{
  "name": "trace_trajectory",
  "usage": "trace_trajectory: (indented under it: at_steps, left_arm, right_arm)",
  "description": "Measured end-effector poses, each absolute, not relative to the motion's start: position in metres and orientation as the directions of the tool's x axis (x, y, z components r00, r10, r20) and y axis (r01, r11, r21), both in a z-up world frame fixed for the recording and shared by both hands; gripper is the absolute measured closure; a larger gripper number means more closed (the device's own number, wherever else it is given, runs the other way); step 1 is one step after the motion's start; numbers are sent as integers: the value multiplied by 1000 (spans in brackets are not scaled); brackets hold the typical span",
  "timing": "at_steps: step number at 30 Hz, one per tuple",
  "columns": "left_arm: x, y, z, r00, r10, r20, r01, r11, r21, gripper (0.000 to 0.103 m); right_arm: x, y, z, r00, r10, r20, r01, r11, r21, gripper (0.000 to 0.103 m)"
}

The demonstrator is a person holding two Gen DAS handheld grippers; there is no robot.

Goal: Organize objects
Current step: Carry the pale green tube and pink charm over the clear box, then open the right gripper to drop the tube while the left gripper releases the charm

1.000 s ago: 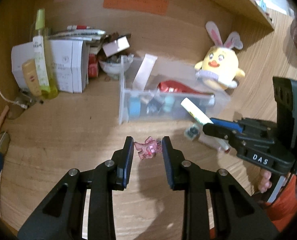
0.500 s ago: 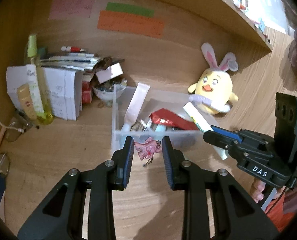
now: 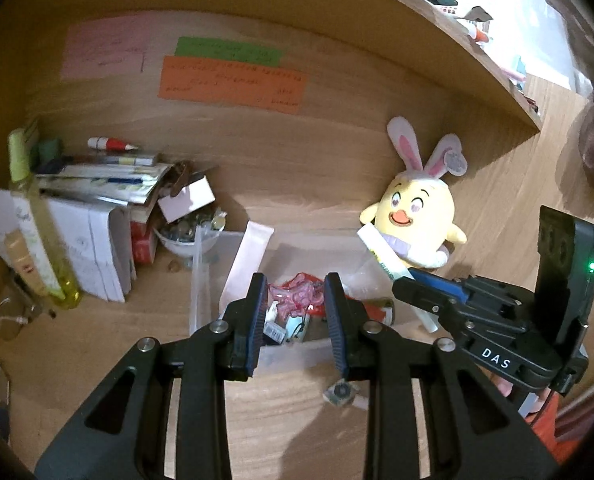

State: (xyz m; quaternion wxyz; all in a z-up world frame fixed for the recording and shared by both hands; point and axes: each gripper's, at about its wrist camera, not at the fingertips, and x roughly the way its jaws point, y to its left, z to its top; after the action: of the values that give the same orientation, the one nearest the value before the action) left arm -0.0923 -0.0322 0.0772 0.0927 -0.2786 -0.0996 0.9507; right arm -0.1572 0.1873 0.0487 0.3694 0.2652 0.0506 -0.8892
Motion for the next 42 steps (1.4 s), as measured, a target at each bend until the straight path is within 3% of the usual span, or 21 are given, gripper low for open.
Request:
trace_trajectory:
  at_steps: [17,38,40,42]
  left_arm:
    - [-157,-31,35,-759,239,-606,-77,-957,-281,74]
    - [-177,-12,2,-706,200,-679,-104,-978,-180,74]
    - [-177,-13,2,-704,202,-681,-102,-977,-185,70]
    - [-176,-15,3,-705,204,-680,-96,-977,-193,62]
  right_arm:
    - [-217,166,21,-588,-534,-608,639,-767,55,89]
    - [-236,147,-19,-531,-463,-709,640,-768,22,89]
    - [-237,147,-18,-518,-469,-715,646,-763,33,85]
    - [-237,148,-17,-509,-476,-717,647,-761,46,75]
